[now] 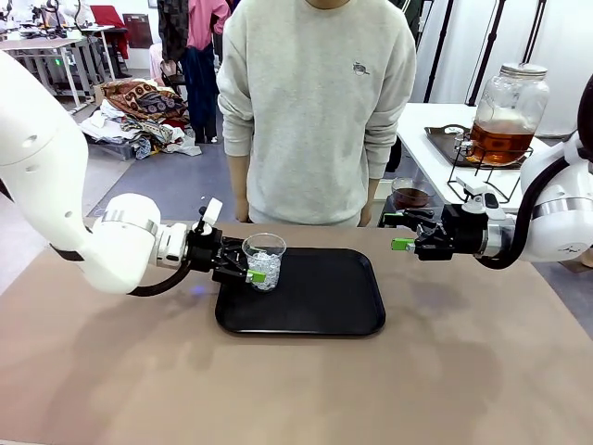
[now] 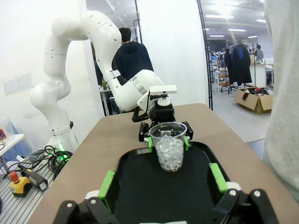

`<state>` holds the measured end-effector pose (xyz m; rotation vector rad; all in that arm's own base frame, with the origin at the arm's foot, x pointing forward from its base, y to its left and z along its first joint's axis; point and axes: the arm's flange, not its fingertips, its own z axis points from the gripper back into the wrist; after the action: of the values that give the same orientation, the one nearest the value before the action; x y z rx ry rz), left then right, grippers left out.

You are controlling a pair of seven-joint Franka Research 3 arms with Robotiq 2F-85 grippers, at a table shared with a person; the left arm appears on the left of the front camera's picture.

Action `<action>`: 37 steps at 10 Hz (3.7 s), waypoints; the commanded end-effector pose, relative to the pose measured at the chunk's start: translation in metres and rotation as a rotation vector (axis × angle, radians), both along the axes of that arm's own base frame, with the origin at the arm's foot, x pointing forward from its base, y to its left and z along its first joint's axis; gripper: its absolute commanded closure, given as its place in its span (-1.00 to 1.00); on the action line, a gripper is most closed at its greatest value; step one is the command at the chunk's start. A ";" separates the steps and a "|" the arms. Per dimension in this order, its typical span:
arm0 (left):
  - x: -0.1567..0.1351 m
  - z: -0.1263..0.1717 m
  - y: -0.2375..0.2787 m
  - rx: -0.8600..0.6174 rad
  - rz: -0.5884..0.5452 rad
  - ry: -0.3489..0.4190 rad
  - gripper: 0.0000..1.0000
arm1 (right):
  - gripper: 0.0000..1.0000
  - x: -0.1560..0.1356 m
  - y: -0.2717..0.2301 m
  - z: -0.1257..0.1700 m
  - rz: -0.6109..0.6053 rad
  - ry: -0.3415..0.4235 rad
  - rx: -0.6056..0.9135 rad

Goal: Pour the drink into the iced cup.
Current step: Pick up the iced cup indicated by the human and present it to them, then open the gripper to release the iced cup you were holding.

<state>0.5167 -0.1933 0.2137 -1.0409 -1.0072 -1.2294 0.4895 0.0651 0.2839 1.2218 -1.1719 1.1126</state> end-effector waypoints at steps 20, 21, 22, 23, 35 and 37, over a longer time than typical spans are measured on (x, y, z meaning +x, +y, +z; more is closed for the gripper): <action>0.001 0.068 -0.031 -0.074 0.058 0.013 -0.21 | -1.00 0.001 0.000 0.002 -0.002 -0.004 -0.001; 0.006 0.080 -0.035 -0.072 0.048 0.011 -0.21 | -1.00 0.001 0.000 0.002 -0.002 -0.004 -0.001; 0.011 0.092 -0.041 -0.067 0.046 0.005 -0.21 | -1.00 0.001 0.000 0.002 -0.002 -0.004 -0.001; 0.018 0.102 -0.045 -0.069 0.044 0.010 -0.21 | -1.00 0.001 0.000 0.002 -0.002 -0.004 -0.001; 0.025 0.113 -0.046 -0.085 0.062 -0.015 -0.21 | -1.00 0.001 0.000 0.002 -0.002 -0.004 -0.001; 0.025 0.113 -0.046 -0.085 0.062 -0.015 -0.21 | -1.00 0.001 0.000 0.002 -0.002 -0.004 -0.001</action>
<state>0.5419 -0.2379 0.3243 -1.0584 -1.0956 -1.1550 0.4895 0.0651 0.2838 1.2219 -1.1719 1.1126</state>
